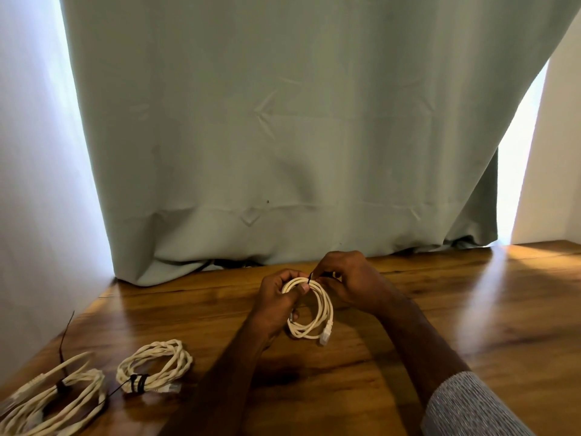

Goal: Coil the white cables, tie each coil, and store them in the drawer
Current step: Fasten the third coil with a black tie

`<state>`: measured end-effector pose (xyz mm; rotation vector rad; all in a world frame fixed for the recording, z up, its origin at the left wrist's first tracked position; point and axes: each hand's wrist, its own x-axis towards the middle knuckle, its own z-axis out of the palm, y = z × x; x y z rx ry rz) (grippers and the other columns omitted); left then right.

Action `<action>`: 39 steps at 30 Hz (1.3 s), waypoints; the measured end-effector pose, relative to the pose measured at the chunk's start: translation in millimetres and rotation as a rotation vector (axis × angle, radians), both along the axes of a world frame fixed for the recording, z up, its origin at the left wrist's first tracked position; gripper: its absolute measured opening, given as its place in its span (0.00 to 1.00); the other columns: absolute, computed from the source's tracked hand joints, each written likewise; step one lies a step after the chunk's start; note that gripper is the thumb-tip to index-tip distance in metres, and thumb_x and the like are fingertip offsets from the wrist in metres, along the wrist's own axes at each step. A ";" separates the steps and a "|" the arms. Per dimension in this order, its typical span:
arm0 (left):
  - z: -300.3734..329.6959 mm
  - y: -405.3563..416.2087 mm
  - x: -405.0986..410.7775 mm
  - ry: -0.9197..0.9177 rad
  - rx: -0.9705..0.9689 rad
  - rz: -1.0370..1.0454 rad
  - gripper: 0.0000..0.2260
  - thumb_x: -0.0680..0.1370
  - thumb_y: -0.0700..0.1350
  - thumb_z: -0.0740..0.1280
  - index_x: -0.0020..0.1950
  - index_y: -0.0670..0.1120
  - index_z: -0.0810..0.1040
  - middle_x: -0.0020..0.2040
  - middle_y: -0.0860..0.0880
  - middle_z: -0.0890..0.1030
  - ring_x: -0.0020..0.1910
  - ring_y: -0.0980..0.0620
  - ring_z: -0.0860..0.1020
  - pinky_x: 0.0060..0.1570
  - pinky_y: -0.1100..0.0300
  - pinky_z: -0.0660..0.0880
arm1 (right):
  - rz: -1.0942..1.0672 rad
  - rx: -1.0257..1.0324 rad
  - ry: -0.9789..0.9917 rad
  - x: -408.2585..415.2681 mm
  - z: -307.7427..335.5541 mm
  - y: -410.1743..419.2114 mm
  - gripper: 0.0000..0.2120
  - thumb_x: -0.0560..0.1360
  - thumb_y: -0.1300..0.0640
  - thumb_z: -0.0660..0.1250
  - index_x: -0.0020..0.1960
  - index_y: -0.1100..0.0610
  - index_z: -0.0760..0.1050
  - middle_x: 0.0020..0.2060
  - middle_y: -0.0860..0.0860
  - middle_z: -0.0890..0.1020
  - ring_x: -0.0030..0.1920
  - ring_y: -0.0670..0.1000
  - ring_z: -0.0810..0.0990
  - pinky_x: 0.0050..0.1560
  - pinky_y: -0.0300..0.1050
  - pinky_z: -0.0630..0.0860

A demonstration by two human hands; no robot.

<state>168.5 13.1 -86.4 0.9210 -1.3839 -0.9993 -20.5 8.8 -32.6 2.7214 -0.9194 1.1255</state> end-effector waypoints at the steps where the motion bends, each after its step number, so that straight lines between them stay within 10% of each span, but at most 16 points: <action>1: 0.1 0.0 0.1 0.002 0.005 0.003 0.04 0.78 0.38 0.69 0.51 0.43 0.82 0.44 0.43 0.84 0.27 0.55 0.76 0.27 0.59 0.71 | -0.001 -0.003 0.006 0.4 0.2 0.2 0.06 0.75 0.61 0.71 0.51 0.58 0.85 0.43 0.51 0.85 0.41 0.45 0.81 0.41 0.34 0.76; 18: 0.7 0.5 1.0 0.007 0.023 0.024 0.04 0.78 0.37 0.70 0.51 0.43 0.82 0.44 0.43 0.84 0.27 0.54 0.75 0.26 0.59 0.71 | -0.015 0.022 0.065 6.1 1.2 1.1 0.10 0.78 0.56 0.65 0.53 0.58 0.83 0.45 0.51 0.82 0.43 0.49 0.81 0.43 0.52 0.81; 29: -0.5 -0.6 1.5 -0.011 0.000 0.025 0.03 0.77 0.37 0.70 0.49 0.43 0.82 0.41 0.44 0.84 0.26 0.51 0.73 0.26 0.59 0.70 | -0.007 0.050 0.019 7.9 1.7 2.4 0.08 0.77 0.62 0.70 0.54 0.58 0.85 0.46 0.50 0.87 0.44 0.45 0.83 0.44 0.33 0.77; 39: -0.5 1.0 2.2 -0.002 0.012 -0.014 0.04 0.78 0.38 0.70 0.51 0.43 0.82 0.43 0.42 0.84 0.27 0.54 0.75 0.27 0.60 0.70 | -0.049 0.045 0.004 0.9 1.8 2.4 0.06 0.76 0.62 0.72 0.52 0.57 0.85 0.45 0.51 0.87 0.42 0.46 0.83 0.43 0.43 0.81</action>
